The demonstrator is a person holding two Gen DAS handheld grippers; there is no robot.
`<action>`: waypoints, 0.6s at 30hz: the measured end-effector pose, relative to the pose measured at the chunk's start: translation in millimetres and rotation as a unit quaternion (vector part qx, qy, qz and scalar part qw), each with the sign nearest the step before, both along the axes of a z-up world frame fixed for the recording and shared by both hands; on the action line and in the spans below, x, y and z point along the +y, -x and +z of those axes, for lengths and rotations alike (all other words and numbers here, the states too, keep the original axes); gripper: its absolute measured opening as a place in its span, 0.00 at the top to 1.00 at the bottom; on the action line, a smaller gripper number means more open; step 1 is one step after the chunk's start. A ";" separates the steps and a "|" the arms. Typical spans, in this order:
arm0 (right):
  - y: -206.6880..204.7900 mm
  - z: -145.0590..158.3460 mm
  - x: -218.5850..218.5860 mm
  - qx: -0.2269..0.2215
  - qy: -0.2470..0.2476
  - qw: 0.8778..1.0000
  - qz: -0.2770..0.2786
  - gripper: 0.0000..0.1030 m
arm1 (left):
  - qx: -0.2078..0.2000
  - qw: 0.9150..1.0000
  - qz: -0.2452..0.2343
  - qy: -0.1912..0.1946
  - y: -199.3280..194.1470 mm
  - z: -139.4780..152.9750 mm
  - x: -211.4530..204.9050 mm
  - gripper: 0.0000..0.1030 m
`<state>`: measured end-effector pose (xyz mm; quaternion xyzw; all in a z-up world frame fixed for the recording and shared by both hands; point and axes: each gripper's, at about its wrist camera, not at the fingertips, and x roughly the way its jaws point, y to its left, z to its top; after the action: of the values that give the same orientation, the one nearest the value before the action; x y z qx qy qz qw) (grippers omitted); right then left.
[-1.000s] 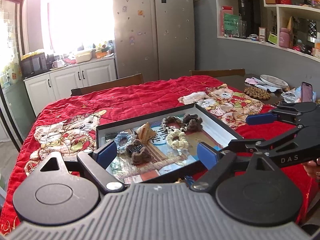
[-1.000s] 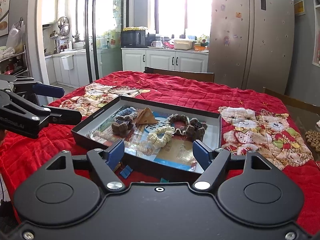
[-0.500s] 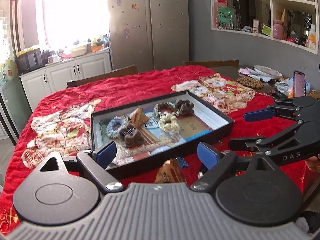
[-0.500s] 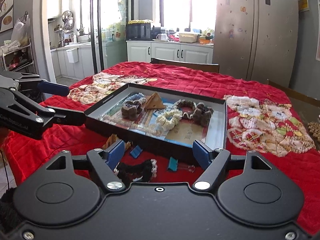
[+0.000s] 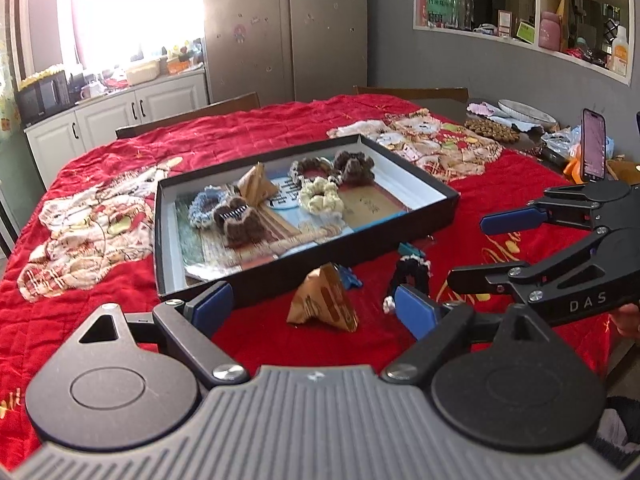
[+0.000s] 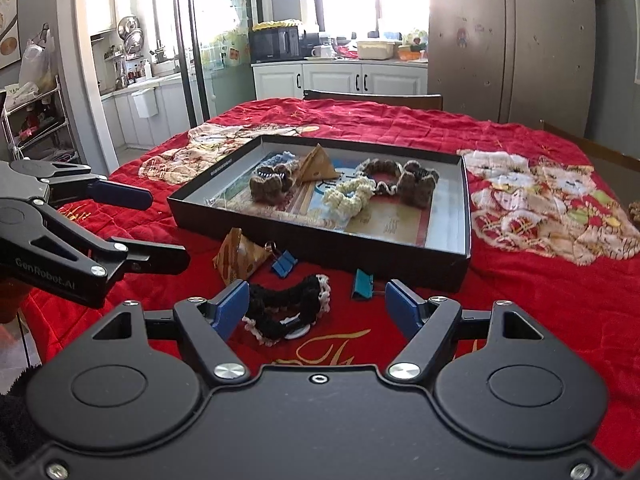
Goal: Organize objects
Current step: 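Withdraw both open tools from the box back to the remaining accessories, then grasp the tan paper triangle packet with the left tool while the right tool grasps the black lace-trimmed scrunchie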
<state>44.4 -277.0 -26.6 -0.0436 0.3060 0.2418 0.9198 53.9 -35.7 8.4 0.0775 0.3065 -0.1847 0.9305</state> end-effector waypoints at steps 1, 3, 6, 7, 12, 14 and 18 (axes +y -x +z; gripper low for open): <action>-0.1 -1.6 -0.3 0.001 -0.001 1.000 -0.001 0.28 | 0.002 1.000 -0.001 0.000 -0.6 -1.5 -0.4 0.10; -0.2 -4.9 -0.8 0.004 -0.002 1.000 -0.005 0.28 | 0.007 1.000 -0.001 0.001 -1.9 -4.8 -0.9 0.10; -1.8 -9.4 -1.4 0.005 -0.005 1.000 -0.011 0.29 | 0.014 1.000 -0.003 0.006 -4.4 -10.3 -2.1 0.10; -2.1 -10.4 -1.3 0.005 -0.006 1.000 -0.013 0.29 | 0.016 1.000 -0.003 0.006 -5.5 -12.5 -2.7 0.10; -2.8 -17.0 1.4 0.004 -0.006 1.000 -0.019 0.32 | 0.021 1.000 -0.003 0.002 -10.4 -22.3 -4.8 0.10; -2.7 -19.2 3.5 0.000 -0.003 1.000 -0.019 0.33 | 0.021 1.000 -0.002 0.000 -12.0 -25.7 -5.1 0.10; -2.7 -22.7 5.8 0.000 -0.006 1.000 -0.016 0.33 | 0.024 1.000 -0.007 0.003 -14.0 -31.7 -6.2 0.10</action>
<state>47.1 -271.1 -49.4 -0.0329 0.3047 0.2291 0.9239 67.9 -41.8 -23.3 0.0722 0.3279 -0.1942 0.9217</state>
